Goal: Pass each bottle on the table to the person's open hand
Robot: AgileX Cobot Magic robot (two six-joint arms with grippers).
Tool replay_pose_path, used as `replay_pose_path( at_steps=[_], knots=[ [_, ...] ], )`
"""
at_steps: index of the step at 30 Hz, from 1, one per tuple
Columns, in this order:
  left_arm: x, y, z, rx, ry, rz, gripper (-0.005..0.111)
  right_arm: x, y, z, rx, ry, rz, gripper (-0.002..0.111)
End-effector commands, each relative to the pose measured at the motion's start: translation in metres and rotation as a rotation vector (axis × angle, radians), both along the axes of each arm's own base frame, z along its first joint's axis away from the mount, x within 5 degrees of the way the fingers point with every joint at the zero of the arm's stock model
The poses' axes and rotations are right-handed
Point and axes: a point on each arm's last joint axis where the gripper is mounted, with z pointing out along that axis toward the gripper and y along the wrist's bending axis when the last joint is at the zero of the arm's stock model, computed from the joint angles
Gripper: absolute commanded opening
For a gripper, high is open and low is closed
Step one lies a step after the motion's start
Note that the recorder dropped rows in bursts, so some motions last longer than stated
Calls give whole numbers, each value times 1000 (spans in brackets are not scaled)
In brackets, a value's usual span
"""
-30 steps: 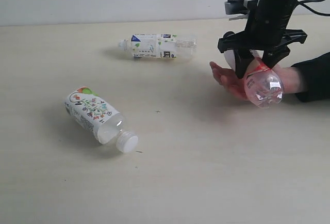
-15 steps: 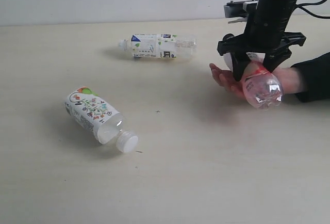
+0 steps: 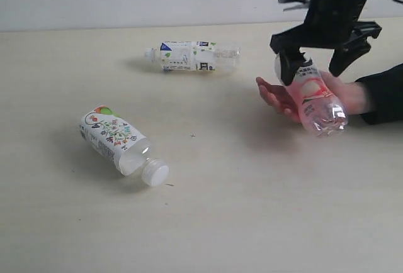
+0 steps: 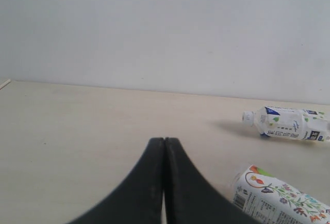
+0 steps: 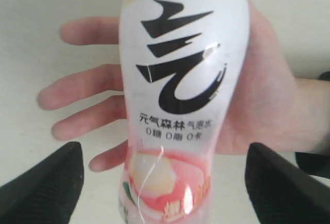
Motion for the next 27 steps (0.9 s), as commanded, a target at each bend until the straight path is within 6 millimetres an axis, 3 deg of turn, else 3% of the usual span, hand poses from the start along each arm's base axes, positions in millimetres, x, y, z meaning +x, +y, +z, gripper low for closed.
replay_pose_path(
  at_steps=[1,4,7,10,12,18,23,27],
  knots=[
    [0,0,0,4,-8,-7,0,-35,-10,80,29,-202,79,49],
    [0,0,0,4,-8,-7,0,-99,-27,127,36,-354,127,1],
    [0,0,0,4,-8,-7,0,-174,-48,149,51,-628,152,0],
    [0,0,0,4,-8,-7,0,-243,-71,127,4,-889,162,0],
    [0,0,0,4,-8,-7,0,-269,-81,111,-51,-961,184,0],
    [0,0,0,4,-8,-7,0,-312,-99,71,-90,-1142,101,0],
    [0,0,0,4,-8,-7,0,-340,-107,63,-68,-1334,54,0],
    [0,0,0,4,-8,-7,0,-359,-120,62,-49,-1454,-94,0]
  ],
)
